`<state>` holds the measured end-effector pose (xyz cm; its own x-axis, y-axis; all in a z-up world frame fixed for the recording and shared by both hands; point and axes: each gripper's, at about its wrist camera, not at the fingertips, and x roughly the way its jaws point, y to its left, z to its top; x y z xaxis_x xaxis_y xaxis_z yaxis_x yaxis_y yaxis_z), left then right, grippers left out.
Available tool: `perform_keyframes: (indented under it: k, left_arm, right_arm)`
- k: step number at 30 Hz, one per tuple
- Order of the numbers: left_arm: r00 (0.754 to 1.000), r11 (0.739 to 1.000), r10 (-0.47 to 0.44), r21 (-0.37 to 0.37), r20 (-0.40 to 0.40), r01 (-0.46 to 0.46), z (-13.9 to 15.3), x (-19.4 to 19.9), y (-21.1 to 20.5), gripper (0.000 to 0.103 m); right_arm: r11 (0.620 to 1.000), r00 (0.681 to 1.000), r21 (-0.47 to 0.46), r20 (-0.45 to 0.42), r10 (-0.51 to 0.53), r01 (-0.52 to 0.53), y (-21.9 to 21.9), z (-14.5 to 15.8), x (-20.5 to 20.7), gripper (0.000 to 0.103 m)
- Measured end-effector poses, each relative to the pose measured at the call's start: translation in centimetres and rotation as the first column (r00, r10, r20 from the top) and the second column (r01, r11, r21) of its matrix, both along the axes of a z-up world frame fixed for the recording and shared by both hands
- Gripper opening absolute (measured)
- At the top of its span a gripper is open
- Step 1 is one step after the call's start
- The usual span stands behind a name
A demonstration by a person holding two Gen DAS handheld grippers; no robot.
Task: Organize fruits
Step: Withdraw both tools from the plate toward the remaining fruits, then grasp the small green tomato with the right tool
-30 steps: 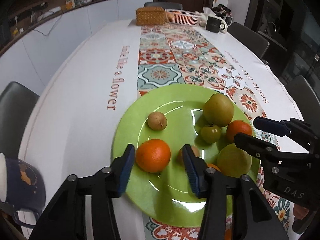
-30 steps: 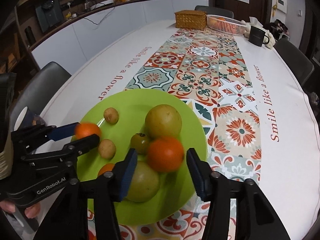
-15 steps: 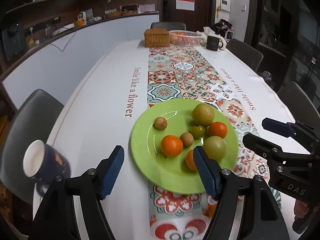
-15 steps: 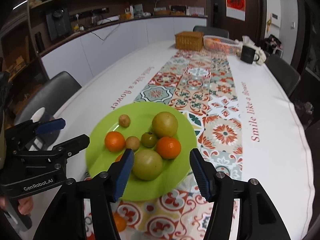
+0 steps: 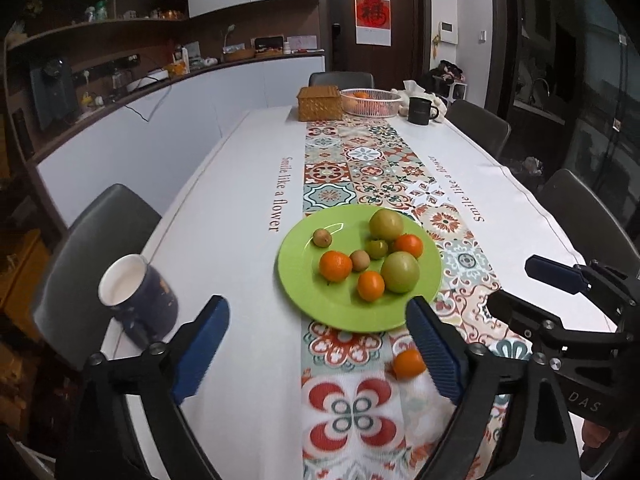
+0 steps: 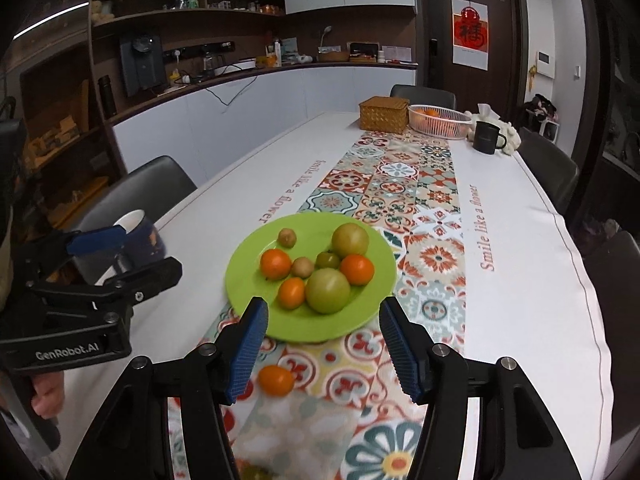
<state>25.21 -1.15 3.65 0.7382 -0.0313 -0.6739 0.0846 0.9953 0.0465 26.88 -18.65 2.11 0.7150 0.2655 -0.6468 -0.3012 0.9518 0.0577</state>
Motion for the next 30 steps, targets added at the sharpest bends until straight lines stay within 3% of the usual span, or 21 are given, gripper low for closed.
perform_keyframes:
  k: [5,16,30]
  left_arm:
    - [1.0,0.999,0.007,0.033,0.022,-0.008,-0.2,-3.0,0.0,0.099]
    - [1.0,0.998,0.016,0.066,-0.009,-0.016,-2.4,-7.3,0.5,0.099]
    - [0.993,0.997,0.025,0.071,-0.117,-0.016,-7.0,-9.8,0.6,0.099]
  right_arm:
    - [1.0,1.0,0.0,-0.003,0.014,-0.014,0.2,-0.3,-2.6,0.059]
    - [0.998,0.998,-0.03,-0.035,0.046,-0.047,1.0,-1.8,-6.9,0.059]
    - [0.994,0.981,-0.041,-0.166,0.096,-0.104,2.1,-6.2,-9.5,0.059]
